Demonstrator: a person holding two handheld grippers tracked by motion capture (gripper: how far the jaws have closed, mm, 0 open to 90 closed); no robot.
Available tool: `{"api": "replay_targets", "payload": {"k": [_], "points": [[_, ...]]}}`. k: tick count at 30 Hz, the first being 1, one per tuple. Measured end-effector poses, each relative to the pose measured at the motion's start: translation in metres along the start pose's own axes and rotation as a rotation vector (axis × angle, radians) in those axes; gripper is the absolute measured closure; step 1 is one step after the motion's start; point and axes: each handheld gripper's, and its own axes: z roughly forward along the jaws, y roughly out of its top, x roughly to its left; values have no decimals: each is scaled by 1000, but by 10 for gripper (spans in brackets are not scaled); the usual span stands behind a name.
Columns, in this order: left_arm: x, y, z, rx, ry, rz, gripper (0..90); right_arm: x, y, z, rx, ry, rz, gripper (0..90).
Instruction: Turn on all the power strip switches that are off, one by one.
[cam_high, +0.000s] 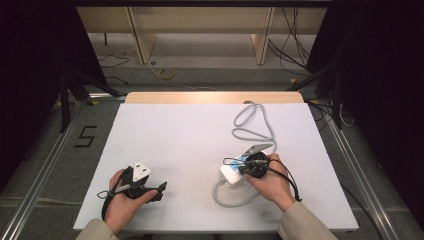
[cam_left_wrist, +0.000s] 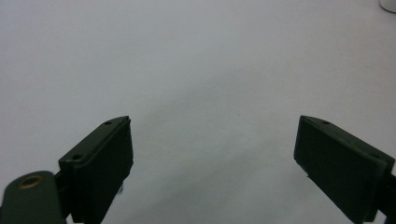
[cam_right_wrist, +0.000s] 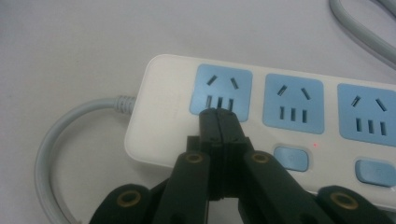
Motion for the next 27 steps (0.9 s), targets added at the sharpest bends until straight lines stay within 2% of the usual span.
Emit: {"api": "replay_targets", "payload": {"k": [4, 7, 16, 22, 27], "points": [[0, 0, 0, 0, 0, -1, 115, 0, 0, 0, 0, -1, 3, 900], [0, 0, 0, 2, -1, 2, 115, -1, -1, 1, 0, 9, 26, 900], [0, 0, 0, 2, -2, 3, 115, -1, -1, 0, -4, 7, 26, 900], [0, 0, 0, 0, -5, 6, 115, -5, -1, 0, -6, 31, 50, 900], [0, 0, 0, -3, -8, 2, 115, -4, -1, 0, -4, 29, 39, 900]]}}
